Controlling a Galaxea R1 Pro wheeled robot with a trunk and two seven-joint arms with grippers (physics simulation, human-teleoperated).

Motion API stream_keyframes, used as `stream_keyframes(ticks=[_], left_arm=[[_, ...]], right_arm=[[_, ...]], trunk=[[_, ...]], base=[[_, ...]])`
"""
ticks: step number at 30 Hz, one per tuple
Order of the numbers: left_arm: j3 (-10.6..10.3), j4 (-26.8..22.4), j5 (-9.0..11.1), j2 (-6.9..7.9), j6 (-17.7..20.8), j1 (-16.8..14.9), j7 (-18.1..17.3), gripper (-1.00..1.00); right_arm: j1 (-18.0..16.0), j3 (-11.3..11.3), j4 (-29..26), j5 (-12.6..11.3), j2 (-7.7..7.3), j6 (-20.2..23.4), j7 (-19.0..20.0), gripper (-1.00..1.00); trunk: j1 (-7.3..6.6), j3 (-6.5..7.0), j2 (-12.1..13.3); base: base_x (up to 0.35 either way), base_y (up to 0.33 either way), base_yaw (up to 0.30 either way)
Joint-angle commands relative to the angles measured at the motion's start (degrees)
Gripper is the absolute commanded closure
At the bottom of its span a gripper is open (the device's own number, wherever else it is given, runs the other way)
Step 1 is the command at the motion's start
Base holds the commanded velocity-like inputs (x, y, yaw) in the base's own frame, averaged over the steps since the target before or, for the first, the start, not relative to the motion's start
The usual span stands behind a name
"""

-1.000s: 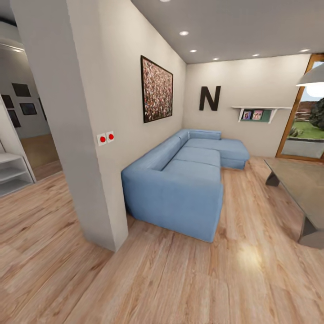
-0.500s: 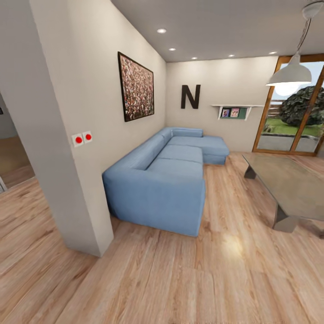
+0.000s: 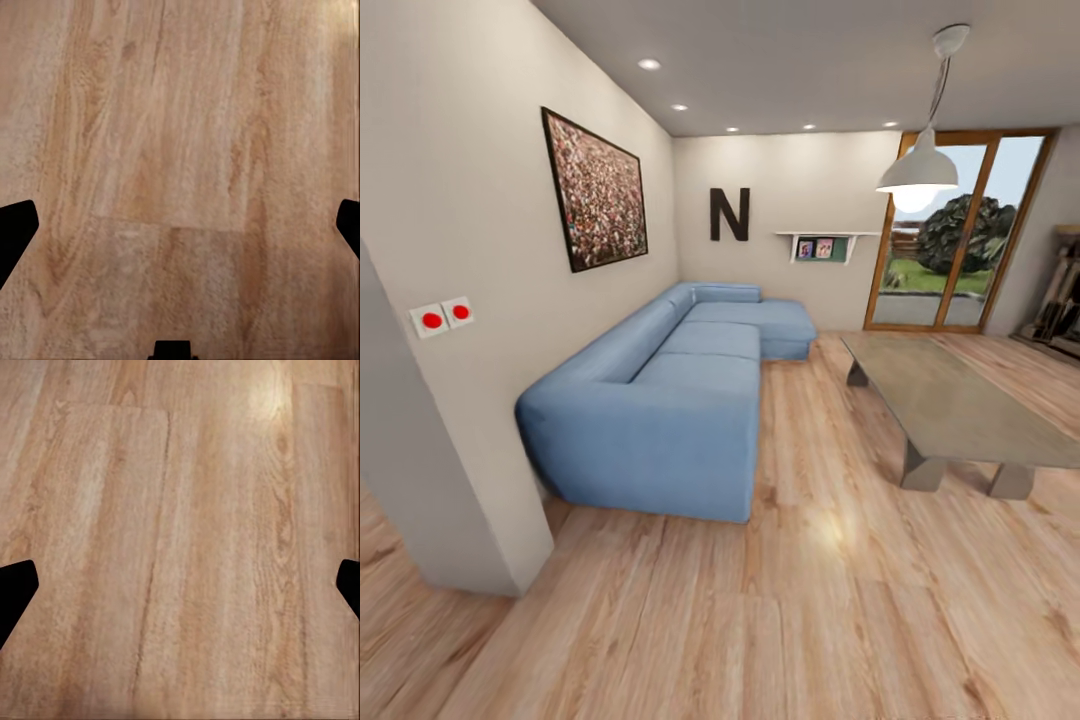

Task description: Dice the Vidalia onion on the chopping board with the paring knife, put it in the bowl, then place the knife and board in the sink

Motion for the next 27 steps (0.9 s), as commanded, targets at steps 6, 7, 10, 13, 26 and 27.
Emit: stream_keyframes(ticks=[6,7,10,13,26,27], left_arm=[[0.02,0.09,-0.01,-0.09,-0.17,-0.01,-0.02,-1.00],[0.02,0.09,-0.01,-0.09,-0.17,-0.01,-0.02,-1.00],[0.02,0.09,-0.01,-0.10,-0.17,-0.01,-0.02,-1.00],[0.02,0.09,-0.01,-0.10,-0.17,-0.01,-0.02,-1.00],[0.02,0.09,-0.01,-0.10,-0.17,-0.01,-0.02,-1.00],[0.02,0.09,-0.01,-0.10,-0.17,-0.01,-0.02,-1.00]], right_arm=[[-0.06,0.00,0.07,0.02,-0.01,-0.19,-0.15,-1.00],[-0.06,0.00,0.07,0.02,-0.03,-0.19,-0.15,-1.00],[-0.06,0.00,0.07,0.02,-0.06,-0.19,-0.15,-1.00],[-0.06,0.00,0.07,0.02,-0.05,-0.19,-0.15,-1.00],[-0.06,0.00,0.07,0.02,-0.11,-0.19,-0.22,-1.00],[-0.06,0.00,0.07,0.02,-0.11,-0.19,-0.21,-1.00]], trunk=[[0.01,-0.06,-0.02],[0.01,-0.06,-0.02],[0.01,-0.06,-0.02],[0.01,-0.06,-0.02],[0.01,-0.06,-0.02],[0.01,-0.06,-0.02]], base=[[0.166,-0.287,-0.277],[0.200,-0.272,-0.278],[0.215,-0.262,-0.278],[0.224,-0.256,-0.278],[0.226,-0.254,-0.278],[0.226,-0.254,-0.278]])
